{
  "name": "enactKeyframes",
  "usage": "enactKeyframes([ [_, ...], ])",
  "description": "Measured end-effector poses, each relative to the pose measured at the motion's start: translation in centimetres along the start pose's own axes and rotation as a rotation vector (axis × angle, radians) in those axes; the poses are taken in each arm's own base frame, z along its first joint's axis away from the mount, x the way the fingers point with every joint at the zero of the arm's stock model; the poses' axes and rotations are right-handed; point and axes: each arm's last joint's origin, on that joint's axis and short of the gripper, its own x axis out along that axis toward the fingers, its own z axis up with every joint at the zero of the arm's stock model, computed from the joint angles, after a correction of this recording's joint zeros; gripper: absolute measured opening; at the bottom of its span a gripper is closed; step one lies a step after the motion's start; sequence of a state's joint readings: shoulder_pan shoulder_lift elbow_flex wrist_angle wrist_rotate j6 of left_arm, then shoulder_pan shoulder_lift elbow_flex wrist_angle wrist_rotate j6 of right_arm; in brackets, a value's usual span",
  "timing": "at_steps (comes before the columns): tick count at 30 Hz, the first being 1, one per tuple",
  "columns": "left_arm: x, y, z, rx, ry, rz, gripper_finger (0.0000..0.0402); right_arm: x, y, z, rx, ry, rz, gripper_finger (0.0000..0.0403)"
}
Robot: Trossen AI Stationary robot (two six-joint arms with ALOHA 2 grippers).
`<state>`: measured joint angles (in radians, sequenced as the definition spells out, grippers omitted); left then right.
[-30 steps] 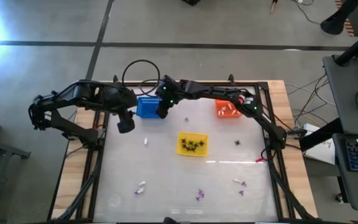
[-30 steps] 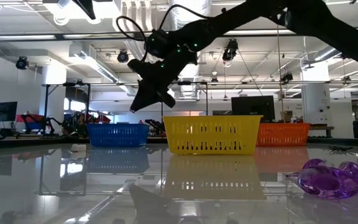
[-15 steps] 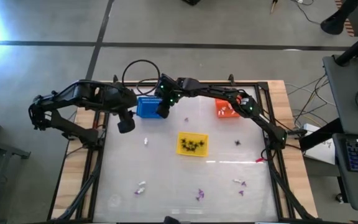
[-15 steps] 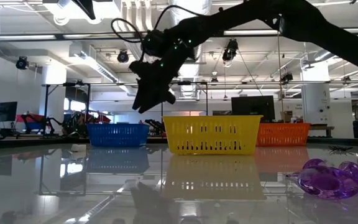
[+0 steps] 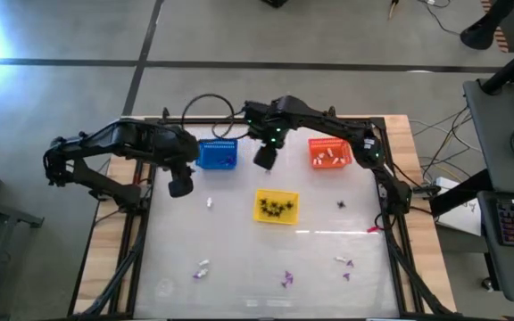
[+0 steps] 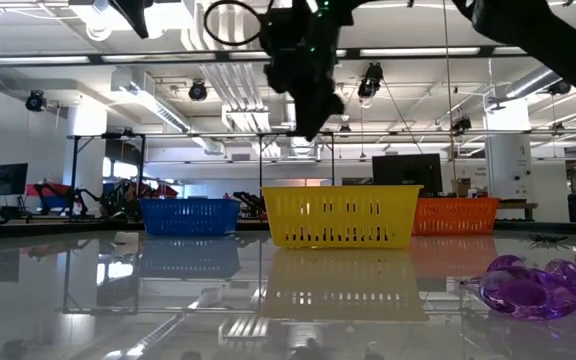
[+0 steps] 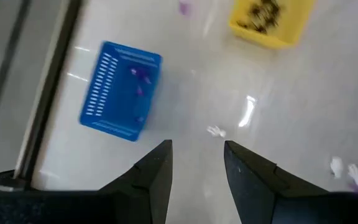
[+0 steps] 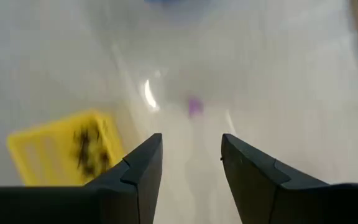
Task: Sort Halloween decoration
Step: Put the purple witch hat toy into the blue bin
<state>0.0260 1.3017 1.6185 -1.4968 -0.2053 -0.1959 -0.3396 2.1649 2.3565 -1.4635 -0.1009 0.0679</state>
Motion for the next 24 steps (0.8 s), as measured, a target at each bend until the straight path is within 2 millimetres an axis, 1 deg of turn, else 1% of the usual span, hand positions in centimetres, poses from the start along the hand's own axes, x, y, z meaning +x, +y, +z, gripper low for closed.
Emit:
enactKeyframes([
  [2,0.8,-0.3,-0.2,0.022,0.031,-0.022,0.0128,-1.0,0.3,-0.8,0.035,0.032,-0.014,0.0154],
  [5,2.0,-0.9,-0.6,0.041,0.078,-0.048,0.0128,-2.8,1.2,-2.0,0.065,0.046,-0.029,0.0154],
  [8,3.2,-1.6,-0.8,0.070,0.086,-0.086,0.0128,-5.1,2.3,-2.9,0.099,-0.010,-0.018,0.0157],
  [11,4.6,-2.7,-0.6,0.100,0.044,-0.162,0.0128,-7.5,3.5,-4.1,0.133,-0.063,-0.009,0.0161],
  [14,6.0,-3.9,-0.7,0.156,0.014,-0.226,0.0128,-9.8,4.9,-5.4,0.193,-0.129,-0.031,0.0162],
  [18,7.7,-5.2,-1.3,0.211,0.009,-0.247,0.0128,-12.5,6.7,-7.4,0.242,-0.224,-0.079,0.0162],
  [21,8.6,-5.8,-1.7,0.227,0.007,-0.255,0.0128,-13.8,8.0,-8.5,0.288,-0.275,-0.087,0.0161],
  [24,9.3,-6.6,-1.9,0.229,-0.014,-0.275,0.0128,-14.3,9.6,-9.4,0.314,-0.306,-0.080,0.0160],
])
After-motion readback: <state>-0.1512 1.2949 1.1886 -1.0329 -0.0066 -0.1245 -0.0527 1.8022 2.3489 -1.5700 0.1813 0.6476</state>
